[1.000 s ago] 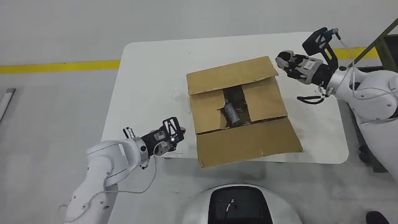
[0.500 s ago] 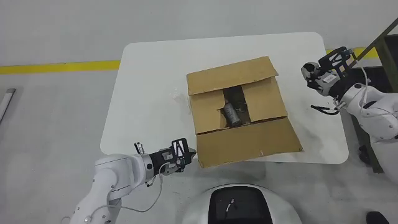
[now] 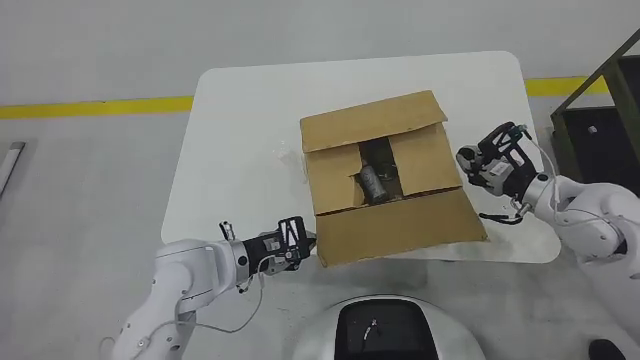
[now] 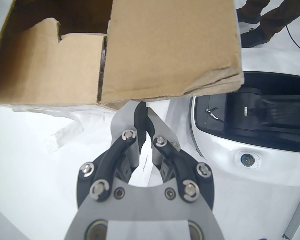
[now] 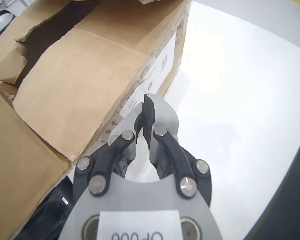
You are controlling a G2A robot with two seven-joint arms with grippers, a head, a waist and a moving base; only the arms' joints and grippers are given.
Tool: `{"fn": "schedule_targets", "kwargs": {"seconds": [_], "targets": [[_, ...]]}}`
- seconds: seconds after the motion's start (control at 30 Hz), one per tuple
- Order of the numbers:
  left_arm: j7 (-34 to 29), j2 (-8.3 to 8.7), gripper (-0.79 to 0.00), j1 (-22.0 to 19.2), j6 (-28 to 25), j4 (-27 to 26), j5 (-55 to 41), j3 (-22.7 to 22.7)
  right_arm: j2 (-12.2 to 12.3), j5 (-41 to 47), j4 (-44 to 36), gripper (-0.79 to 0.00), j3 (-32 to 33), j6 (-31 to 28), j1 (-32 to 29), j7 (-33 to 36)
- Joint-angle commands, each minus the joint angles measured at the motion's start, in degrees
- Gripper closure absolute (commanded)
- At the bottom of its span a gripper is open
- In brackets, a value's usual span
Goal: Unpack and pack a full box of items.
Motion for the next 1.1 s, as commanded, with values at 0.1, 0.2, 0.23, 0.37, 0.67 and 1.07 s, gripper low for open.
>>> {"fn": "schedule_targets", "kwargs": {"seconds": [0.1, 0.2, 0.23, 0.37, 0.67, 1.07], "targets": [[0.5, 0.07, 0.0, -0.9, 1.5, -0.2, 0.6, -0.3, 0.1, 3.2, -0.9, 0.0, 0.1, -1.3, -0.6, 1.5], [1.2, -0.01, 0.0, -1.6, 4.0, 0.3, -0.4, -0.7, 0.2, 3.1, -1.3, 0.0, 0.2, -2.6, -1.0, 2.6], [1.2, -0.05, 0.0, -1.9, 4.8, 0.3, -0.8, -0.7, 0.2, 3.2, -1.4, 0.0, 0.3, -2.6, -1.1, 2.6], [0.5, -0.31, 0.0, -3.7, 8.7, 0.3, -1.6, -0.3, 0.3, 5.7, -1.7, 0.0, 1.7, -2.0, -1.3, 1.6], [-0.6, -1.19, 0.0, -7.4, 14.6, 1.7, -2.1, 3.5, 0.9, -1.1, -3.5, 0.0, 7.0, 0.2, 3.4, -2.0], [-2.0, -1.59, 0.0, -8.2, 16.6, 2.4, -1.5, 5.6, -1.4, -19.3, -1.9, 0.0, -10.5, 2.9, 11.9, -17.7]]}}
